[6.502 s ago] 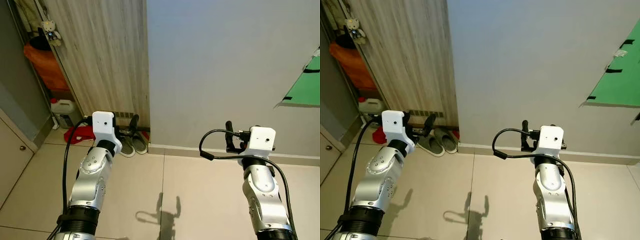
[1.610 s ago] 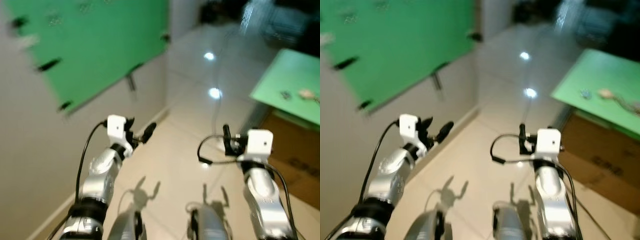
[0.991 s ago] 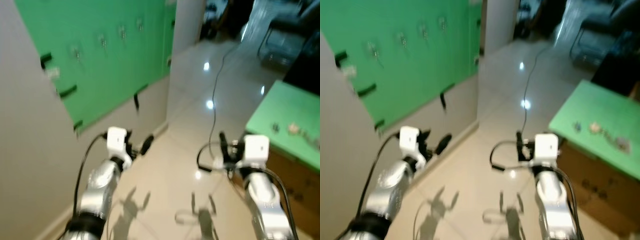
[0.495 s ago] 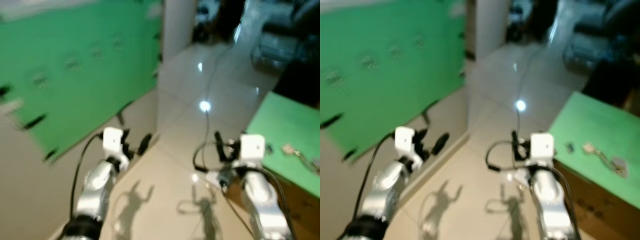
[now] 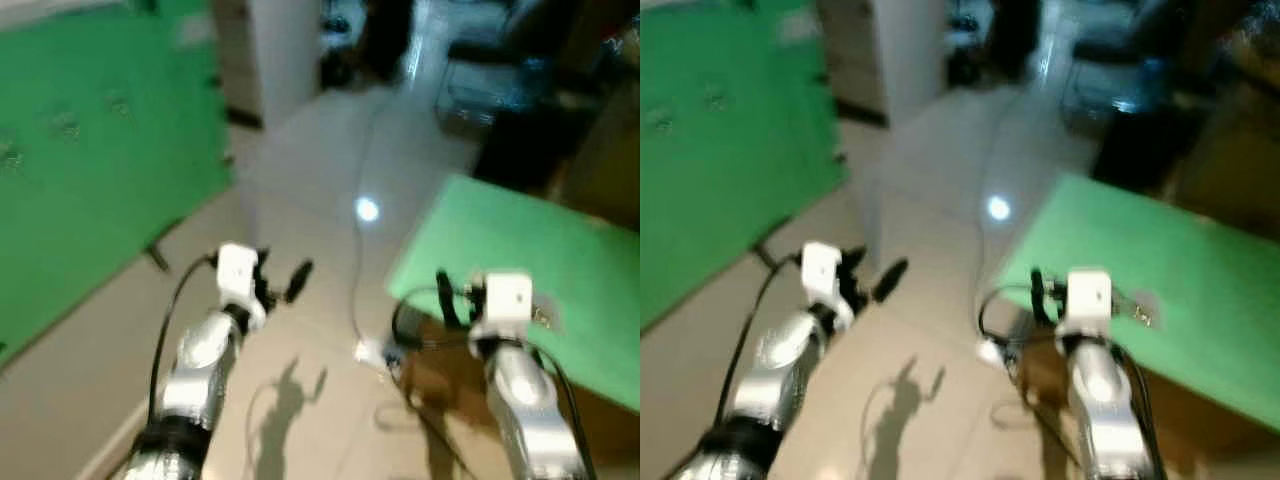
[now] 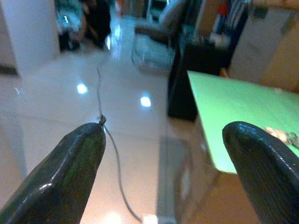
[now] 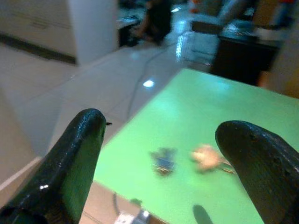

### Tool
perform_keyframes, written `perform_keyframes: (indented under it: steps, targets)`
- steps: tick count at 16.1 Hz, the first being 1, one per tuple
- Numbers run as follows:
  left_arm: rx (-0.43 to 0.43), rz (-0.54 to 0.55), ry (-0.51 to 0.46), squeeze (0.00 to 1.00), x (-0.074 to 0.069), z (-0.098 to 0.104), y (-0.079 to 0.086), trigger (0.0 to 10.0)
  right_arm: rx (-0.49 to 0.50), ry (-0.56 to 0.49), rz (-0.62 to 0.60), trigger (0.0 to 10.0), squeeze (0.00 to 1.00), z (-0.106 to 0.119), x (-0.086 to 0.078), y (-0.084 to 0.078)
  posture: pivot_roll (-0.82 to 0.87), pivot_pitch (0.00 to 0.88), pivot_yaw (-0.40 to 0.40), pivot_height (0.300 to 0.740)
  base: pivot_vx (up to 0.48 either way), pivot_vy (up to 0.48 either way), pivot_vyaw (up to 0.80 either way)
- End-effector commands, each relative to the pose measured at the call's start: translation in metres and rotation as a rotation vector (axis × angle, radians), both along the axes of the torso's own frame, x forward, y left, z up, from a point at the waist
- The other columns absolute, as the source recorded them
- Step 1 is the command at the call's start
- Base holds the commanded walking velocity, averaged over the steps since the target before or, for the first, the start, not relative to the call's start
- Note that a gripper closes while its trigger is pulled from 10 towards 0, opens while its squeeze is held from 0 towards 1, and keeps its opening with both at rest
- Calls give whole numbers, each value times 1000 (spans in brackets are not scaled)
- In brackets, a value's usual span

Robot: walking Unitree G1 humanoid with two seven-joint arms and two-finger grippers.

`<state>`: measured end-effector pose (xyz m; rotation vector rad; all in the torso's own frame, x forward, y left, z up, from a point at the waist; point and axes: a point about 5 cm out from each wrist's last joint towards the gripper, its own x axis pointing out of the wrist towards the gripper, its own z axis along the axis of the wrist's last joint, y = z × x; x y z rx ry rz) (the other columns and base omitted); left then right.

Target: Hang keys on a hook

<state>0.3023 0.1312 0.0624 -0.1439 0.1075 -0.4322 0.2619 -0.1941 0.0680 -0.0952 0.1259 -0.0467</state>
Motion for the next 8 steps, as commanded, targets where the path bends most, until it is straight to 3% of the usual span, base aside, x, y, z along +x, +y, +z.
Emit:
perform_keyframes:
  steps: [1,2,4,8]
  targets:
    - [-1,89,35,0,3,-4,7,10000,-10,-10,-15,10000,0,3,0,-5,-119,0,24,740,0,0,-650]
    - [13,249,67,0,6,-8,25,10000,-17,-15,-10,10000,0,3,0,-5,-119,0,23,740,0,0,-663]
    - [40,394,47,0,0,-10,47,10000,-20,-38,-12,10000,0,5,-1,-6,-111,0,19,740,0,0,-691]
    - [50,257,-37,0,0,4,28,10000,4,-55,7,10000,0,3,-1,-6,-85,0,11,740,0,0,-703]
